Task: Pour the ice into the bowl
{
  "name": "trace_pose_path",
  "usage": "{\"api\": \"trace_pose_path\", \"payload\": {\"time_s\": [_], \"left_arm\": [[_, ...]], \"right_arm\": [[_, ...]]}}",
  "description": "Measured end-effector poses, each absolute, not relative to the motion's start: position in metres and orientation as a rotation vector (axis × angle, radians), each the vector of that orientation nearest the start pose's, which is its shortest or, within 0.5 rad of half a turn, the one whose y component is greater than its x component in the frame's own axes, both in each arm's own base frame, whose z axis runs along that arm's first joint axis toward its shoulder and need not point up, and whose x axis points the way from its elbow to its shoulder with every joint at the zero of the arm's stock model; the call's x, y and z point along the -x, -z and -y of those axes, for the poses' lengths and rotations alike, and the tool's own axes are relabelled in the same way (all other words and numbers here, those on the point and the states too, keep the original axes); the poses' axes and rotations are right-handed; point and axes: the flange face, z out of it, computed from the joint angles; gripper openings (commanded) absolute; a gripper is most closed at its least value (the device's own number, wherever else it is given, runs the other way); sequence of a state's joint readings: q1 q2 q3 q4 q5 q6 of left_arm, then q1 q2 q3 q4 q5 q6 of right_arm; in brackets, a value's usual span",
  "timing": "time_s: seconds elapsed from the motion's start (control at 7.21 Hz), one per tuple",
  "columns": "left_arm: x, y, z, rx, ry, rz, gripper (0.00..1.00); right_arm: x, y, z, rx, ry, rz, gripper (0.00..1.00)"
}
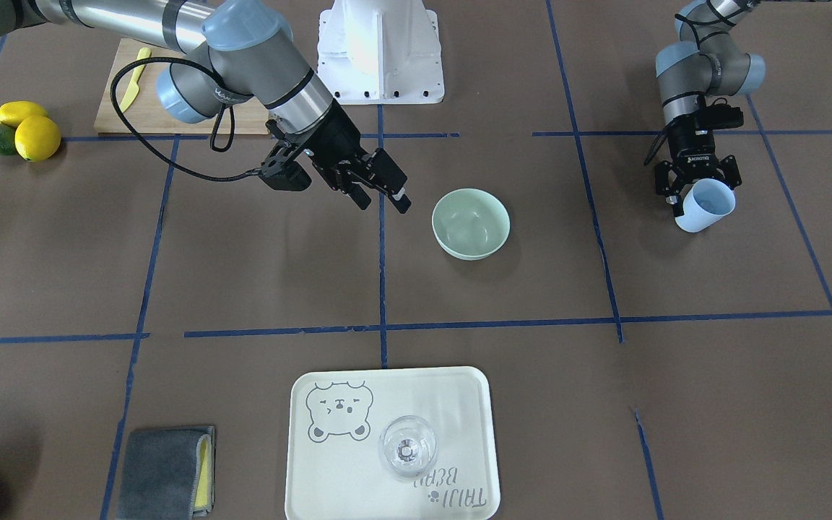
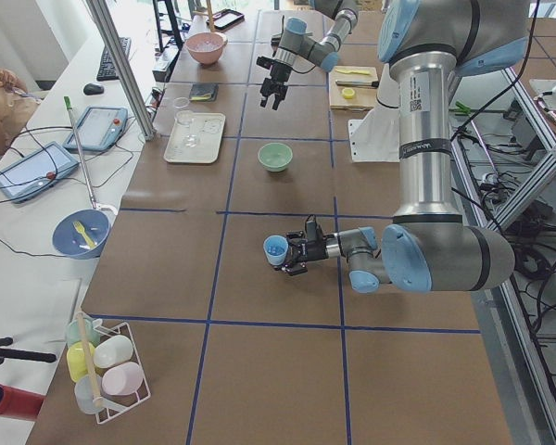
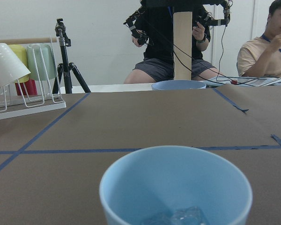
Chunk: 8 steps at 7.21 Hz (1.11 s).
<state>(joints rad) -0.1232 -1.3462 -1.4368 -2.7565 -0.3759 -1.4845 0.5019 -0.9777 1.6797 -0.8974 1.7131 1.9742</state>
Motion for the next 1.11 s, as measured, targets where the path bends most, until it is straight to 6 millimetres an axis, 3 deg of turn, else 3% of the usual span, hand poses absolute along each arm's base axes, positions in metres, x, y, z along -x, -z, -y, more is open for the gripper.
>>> {"api": "trace_pose_path", "payload": {"time_s": [0.42,0.56,0.69,0.83,1.11], "left_arm": [[-0.345,-0.652,0.285,-1.217,0.531,-0.58,0.97],[-0.345,-0.65,0.289,-1.222,0.534,-0.574,0.8],[-0.344,-0.65,0.291,-1.225,0.536,-0.568,0.36],[-0.344,-0.651,0.292,-1.228,0.532,-0.56,0.0],[-0.342,-0.639,0.297,-1.23,0.487,-0.561,0.0]], "right_arm": [[0.515,-0.183,0.419,0.051,-0.658,1.407,1.0],[0.515,-0.183,0.419,0.051,-0.657,1.407,1.0],[0.515,-0.183,0.419,0.051,-0.657,1.408,1.0],[0.515,-0.183,0.419,0.051,-0.656,1.409,1.0],[0.515,-0.182,0.419,0.05,-0.656,1.411,1.0]]}}
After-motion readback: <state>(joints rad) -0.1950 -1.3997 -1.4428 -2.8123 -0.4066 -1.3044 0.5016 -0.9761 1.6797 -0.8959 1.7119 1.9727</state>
